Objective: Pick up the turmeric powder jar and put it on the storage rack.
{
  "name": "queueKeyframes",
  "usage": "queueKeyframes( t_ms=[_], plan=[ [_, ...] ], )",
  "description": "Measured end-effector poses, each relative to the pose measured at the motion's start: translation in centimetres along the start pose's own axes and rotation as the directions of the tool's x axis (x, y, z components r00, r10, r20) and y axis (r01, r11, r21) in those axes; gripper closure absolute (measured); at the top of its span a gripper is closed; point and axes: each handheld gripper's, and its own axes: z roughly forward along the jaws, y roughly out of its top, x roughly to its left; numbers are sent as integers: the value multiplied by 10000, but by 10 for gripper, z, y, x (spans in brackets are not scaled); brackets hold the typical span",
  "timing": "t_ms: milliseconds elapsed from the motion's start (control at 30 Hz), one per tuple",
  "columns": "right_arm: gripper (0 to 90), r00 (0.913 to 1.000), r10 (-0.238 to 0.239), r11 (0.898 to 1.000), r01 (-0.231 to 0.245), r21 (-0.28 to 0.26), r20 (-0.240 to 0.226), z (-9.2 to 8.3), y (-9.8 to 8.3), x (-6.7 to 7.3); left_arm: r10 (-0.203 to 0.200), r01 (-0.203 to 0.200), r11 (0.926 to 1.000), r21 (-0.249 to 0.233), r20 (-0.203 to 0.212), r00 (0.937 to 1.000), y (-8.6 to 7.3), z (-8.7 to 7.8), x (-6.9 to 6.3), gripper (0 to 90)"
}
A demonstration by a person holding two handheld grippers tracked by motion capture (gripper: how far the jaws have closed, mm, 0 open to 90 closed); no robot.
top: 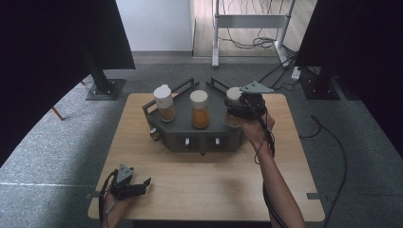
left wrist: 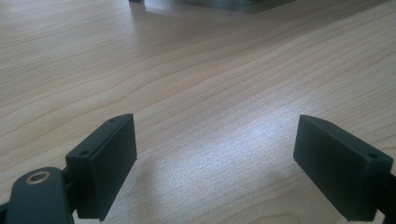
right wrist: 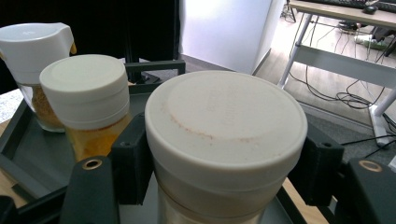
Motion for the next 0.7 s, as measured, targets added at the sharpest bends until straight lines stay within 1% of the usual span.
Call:
queueKeyframes(
  t_ms=[267, 500, 700],
  plan=[
    [333, 9999, -57, 9999, 58, 120, -144, 15, 4, -4, 36, -36, 10000, 12, -17, 10000, 0, 0, -1, 130],
    [333, 9998, 34, 9995, -27, 325, -201, 26, 0, -8, 64, -64, 10000, 9, -20, 10000, 0, 0, -1, 129],
    [333, 9999, 39, 9988, -31, 479, -159, 31, -3, -8, 88, -88, 10000, 22, -28, 10000, 0, 0, -1, 129]
  ],
)
